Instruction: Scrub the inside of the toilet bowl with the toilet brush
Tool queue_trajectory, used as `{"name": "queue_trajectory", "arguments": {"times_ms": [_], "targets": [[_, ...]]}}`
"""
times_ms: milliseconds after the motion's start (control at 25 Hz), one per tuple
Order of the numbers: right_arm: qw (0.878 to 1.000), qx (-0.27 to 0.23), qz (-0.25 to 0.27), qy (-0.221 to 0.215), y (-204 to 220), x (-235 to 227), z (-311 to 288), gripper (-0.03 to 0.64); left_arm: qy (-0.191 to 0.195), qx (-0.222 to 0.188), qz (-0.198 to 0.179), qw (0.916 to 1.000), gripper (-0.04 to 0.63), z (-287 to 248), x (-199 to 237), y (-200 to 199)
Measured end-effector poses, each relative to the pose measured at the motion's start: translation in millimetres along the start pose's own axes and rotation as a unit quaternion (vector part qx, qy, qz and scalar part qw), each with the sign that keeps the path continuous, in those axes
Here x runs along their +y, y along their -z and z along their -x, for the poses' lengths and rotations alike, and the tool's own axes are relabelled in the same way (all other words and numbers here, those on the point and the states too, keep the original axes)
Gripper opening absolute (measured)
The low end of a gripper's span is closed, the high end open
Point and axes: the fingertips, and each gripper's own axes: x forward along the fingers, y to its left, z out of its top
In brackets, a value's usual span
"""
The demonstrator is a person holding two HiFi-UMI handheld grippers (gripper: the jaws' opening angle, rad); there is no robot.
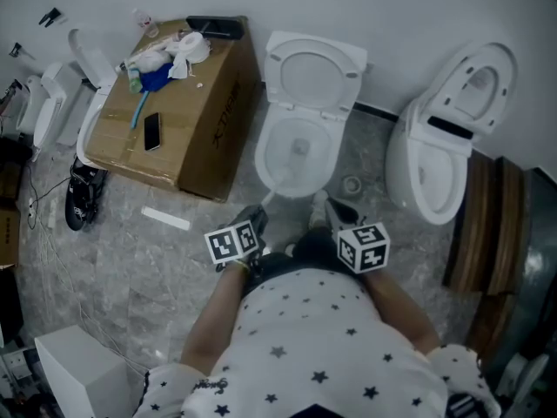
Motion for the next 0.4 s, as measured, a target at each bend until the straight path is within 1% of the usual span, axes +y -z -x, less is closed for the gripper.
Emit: {"name": "queue_trajectory", "arguments": {"times_ms": [400], "targets": [[1.000,0.011,0.007,-0.012,5.0,8.2,-3.0,0.006,-0.001,0.001,-0.002,1.0000,0.156,1.2,1.2,2.3]]}}
